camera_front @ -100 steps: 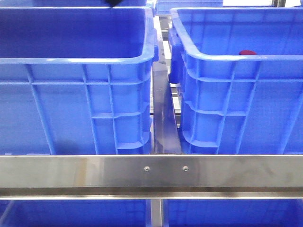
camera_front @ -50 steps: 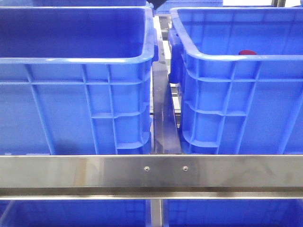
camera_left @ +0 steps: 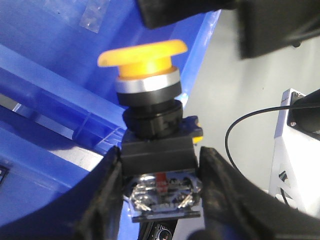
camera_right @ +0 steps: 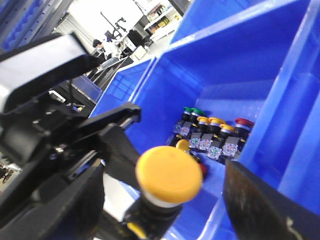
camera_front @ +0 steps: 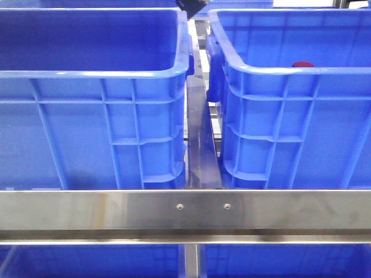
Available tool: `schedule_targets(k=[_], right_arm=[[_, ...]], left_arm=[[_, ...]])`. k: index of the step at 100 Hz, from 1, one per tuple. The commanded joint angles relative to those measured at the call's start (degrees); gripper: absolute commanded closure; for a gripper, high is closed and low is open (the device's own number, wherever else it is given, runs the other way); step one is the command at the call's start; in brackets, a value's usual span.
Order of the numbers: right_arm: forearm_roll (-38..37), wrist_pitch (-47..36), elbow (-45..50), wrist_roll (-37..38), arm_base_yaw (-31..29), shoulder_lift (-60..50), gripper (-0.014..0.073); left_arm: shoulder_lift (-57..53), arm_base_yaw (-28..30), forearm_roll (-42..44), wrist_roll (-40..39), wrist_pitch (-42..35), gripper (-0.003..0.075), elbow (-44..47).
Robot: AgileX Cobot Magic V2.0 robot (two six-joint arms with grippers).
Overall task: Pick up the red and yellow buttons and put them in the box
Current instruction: 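Carry the yellow button into the crate beside the red button and release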
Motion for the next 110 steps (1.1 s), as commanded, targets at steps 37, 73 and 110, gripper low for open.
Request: schedule_targets(k=[37,73,110], right_arm=[[7.98,-0.04,-5.06,0.12,5.34,2.10,0.0117],[7.98,0.42,-5.06,0.12,5.34,2.10,0.0454],[7.79,-0.30,-7.69,0.06,-0.81,2.10,0.0454]], left_arm=[[-2.29,-0.50,-3.79,0.25,-1.01,0.0689,-2.00],[-2.29,-0.50,-3.79,0.35,2.08,0.0526,-2.00],[-2.29,-0.28,-2.28,0.35,5.12,0.0037,-6.96]])
